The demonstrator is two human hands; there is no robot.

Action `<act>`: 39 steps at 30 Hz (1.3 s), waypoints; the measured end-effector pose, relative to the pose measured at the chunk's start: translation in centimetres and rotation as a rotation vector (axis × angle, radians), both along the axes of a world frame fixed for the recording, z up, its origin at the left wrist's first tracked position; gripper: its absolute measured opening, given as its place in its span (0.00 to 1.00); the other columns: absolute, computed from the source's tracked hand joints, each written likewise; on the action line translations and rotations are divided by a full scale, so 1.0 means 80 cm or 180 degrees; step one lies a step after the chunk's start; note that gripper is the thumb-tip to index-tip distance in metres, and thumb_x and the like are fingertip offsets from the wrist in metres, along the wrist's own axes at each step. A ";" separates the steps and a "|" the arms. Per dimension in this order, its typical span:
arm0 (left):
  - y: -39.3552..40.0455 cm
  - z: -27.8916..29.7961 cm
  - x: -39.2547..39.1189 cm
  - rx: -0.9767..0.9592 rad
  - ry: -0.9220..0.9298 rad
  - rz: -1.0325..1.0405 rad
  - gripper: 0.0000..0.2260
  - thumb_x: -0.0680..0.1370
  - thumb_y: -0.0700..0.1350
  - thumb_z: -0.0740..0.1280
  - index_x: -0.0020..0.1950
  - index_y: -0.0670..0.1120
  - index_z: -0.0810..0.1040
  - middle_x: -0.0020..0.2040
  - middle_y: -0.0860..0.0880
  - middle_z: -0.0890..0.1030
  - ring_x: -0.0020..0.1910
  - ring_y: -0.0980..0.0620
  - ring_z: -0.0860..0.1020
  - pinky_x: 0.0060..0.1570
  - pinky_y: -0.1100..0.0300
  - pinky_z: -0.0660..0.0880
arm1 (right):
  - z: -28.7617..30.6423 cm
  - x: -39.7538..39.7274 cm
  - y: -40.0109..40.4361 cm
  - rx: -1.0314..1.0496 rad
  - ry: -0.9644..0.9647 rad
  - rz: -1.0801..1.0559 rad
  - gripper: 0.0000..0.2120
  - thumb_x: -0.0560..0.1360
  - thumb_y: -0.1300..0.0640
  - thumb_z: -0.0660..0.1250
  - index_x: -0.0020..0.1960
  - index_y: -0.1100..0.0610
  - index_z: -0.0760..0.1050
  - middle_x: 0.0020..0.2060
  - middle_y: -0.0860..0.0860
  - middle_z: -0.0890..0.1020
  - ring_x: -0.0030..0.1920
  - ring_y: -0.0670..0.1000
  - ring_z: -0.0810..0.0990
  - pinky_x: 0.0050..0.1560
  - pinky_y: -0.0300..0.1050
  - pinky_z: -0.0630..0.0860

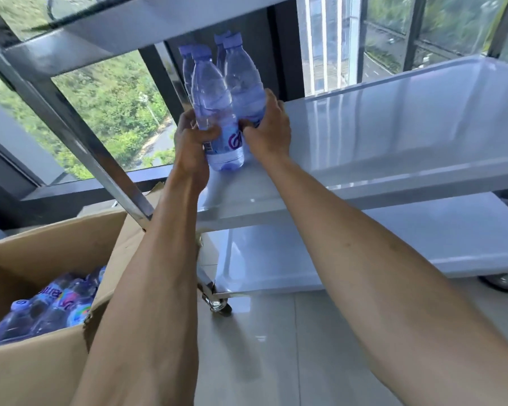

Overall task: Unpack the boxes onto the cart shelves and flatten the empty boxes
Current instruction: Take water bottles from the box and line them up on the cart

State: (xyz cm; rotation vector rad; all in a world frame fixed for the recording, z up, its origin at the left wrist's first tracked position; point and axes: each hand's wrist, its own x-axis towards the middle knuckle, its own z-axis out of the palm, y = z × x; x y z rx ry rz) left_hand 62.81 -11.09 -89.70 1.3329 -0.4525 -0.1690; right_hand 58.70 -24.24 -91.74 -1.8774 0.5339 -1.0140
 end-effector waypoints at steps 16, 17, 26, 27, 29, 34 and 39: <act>0.000 -0.011 0.001 0.1142 -0.0746 0.1200 0.23 0.61 0.48 0.75 0.54 0.51 0.75 0.49 0.50 0.83 0.47 0.52 0.83 0.53 0.50 0.80 | 0.002 -0.004 0.011 0.0037 0.0020 0.0008 0.36 0.72 0.59 0.71 0.76 0.58 0.61 0.69 0.56 0.71 0.68 0.58 0.70 0.66 0.51 0.70; -0.002 -0.013 0.004 0.0997 -0.0660 0.1225 0.22 0.62 0.46 0.73 0.55 0.51 0.77 0.51 0.48 0.83 0.47 0.50 0.82 0.53 0.50 0.80 | 0.001 -0.004 0.011 0.0053 0.0013 0.0022 0.36 0.72 0.59 0.70 0.77 0.57 0.61 0.68 0.56 0.71 0.67 0.58 0.71 0.65 0.51 0.70; -0.022 -0.022 0.019 0.1070 -0.0921 0.1749 0.18 0.73 0.42 0.66 0.62 0.50 0.79 0.47 0.54 0.80 0.49 0.49 0.79 0.46 0.62 0.71 | 0.001 -0.002 0.009 0.0049 0.0309 0.0124 0.40 0.73 0.61 0.69 0.79 0.51 0.54 0.63 0.58 0.71 0.64 0.59 0.72 0.63 0.49 0.71; -0.022 -0.023 0.021 0.1191 -0.0968 0.1738 0.19 0.73 0.44 0.66 0.64 0.53 0.78 0.48 0.53 0.81 0.49 0.50 0.78 0.46 0.63 0.71 | 0.000 -0.001 0.009 0.0045 0.0315 0.0101 0.39 0.73 0.61 0.70 0.79 0.52 0.55 0.64 0.57 0.71 0.65 0.59 0.72 0.64 0.49 0.70; -0.024 -0.024 0.024 0.1467 -0.0970 0.1771 0.20 0.75 0.47 0.65 0.66 0.57 0.76 0.49 0.51 0.79 0.47 0.49 0.77 0.47 0.60 0.72 | -0.001 0.000 0.008 0.0024 0.0347 0.0039 0.37 0.72 0.59 0.72 0.77 0.54 0.59 0.64 0.57 0.72 0.65 0.58 0.73 0.64 0.48 0.70; -0.020 -0.029 0.031 0.1679 -0.0659 0.1778 0.17 0.73 0.44 0.68 0.61 0.48 0.79 0.47 0.50 0.83 0.51 0.47 0.80 0.48 0.60 0.71 | -0.005 0.002 0.009 -0.0177 0.0371 -0.0096 0.31 0.69 0.55 0.75 0.69 0.54 0.68 0.57 0.56 0.76 0.58 0.57 0.75 0.56 0.43 0.71; -0.019 -0.033 0.036 0.1767 -0.0769 0.1775 0.15 0.74 0.44 0.71 0.60 0.44 0.80 0.54 0.47 0.84 0.54 0.48 0.81 0.55 0.56 0.76 | -0.010 0.003 0.009 -0.0289 0.0491 -0.0224 0.34 0.68 0.52 0.77 0.70 0.53 0.67 0.59 0.56 0.78 0.60 0.57 0.75 0.57 0.47 0.70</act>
